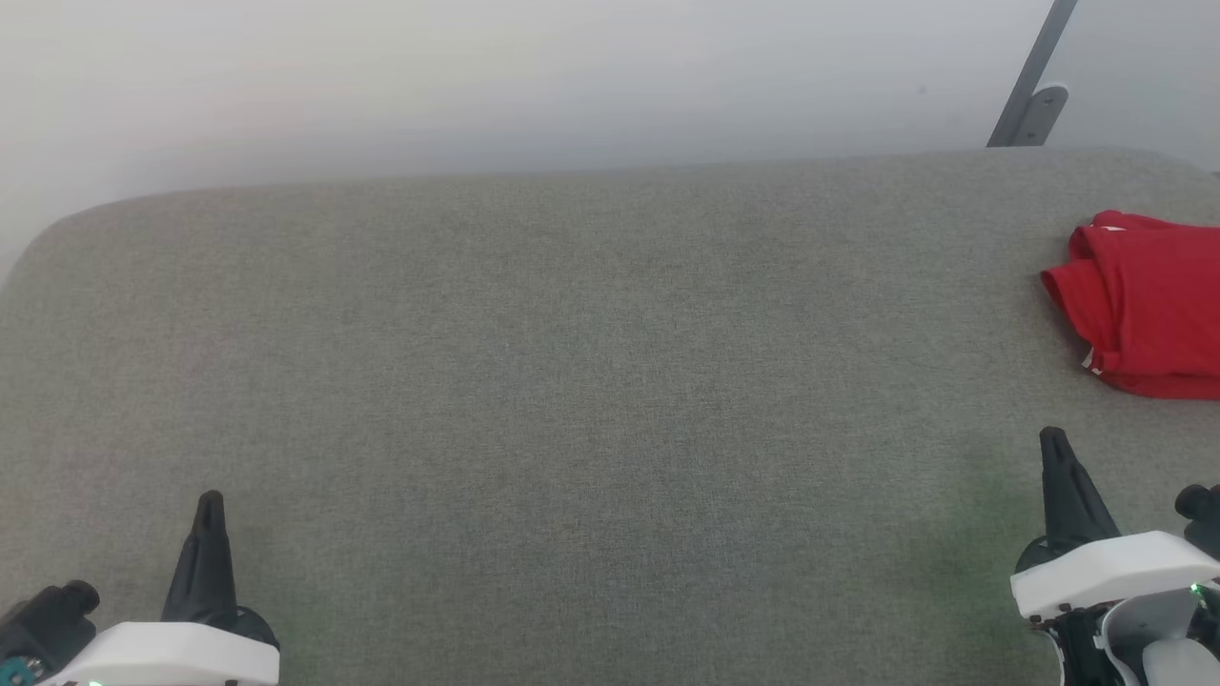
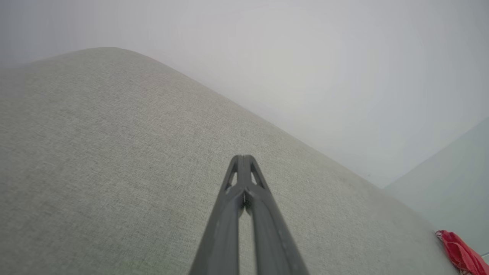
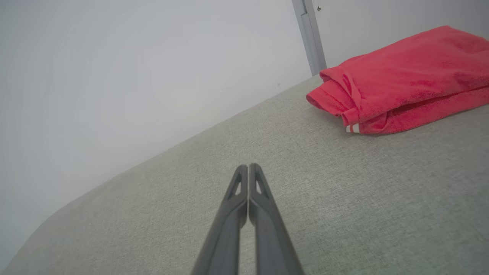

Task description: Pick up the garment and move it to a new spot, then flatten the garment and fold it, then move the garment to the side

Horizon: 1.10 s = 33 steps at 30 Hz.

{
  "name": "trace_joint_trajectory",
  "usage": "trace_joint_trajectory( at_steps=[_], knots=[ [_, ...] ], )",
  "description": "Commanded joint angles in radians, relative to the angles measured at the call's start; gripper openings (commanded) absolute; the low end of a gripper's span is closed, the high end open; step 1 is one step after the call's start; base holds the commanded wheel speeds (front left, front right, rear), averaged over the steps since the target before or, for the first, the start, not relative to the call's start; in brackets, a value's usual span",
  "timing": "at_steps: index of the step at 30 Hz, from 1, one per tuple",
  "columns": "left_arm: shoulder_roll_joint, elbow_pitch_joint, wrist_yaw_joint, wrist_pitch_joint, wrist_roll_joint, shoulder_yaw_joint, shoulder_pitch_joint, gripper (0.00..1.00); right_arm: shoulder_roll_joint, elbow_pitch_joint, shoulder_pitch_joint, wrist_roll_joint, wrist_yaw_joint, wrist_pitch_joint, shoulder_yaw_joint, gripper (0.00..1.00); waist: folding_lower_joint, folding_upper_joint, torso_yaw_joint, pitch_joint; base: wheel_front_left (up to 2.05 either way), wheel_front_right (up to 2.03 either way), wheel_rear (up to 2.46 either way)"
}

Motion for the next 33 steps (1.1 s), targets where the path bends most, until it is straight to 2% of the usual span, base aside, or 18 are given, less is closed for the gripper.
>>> trace_joint_trajectory(
  at_steps=[1,19,33],
  knots=[
    [0.005,-0.009,0.000,0.008,-0.036,0.000,-0.024,0.00,-0.003,-0.018,-0.013,0.040,0.000,0.008,-0.001,0.00,0.0000,0.0000,0.000,-0.001,0.00,0.00,0.00],
    [-0.021,0.005,0.000,0.078,-0.279,-0.024,-0.054,0.00,0.019,-0.030,-0.013,0.305,0.000,0.077,0.000,0.00,0.0000,0.0000,0.003,-0.015,0.00,0.00,0.00],
    [-0.038,0.014,0.000,0.121,-0.432,-0.039,-0.072,0.00,0.033,-0.035,-0.013,0.469,0.000,0.120,0.000,0.00,0.0000,0.0000,0.006,-0.026,0.00,0.00,0.00]
  ],
)
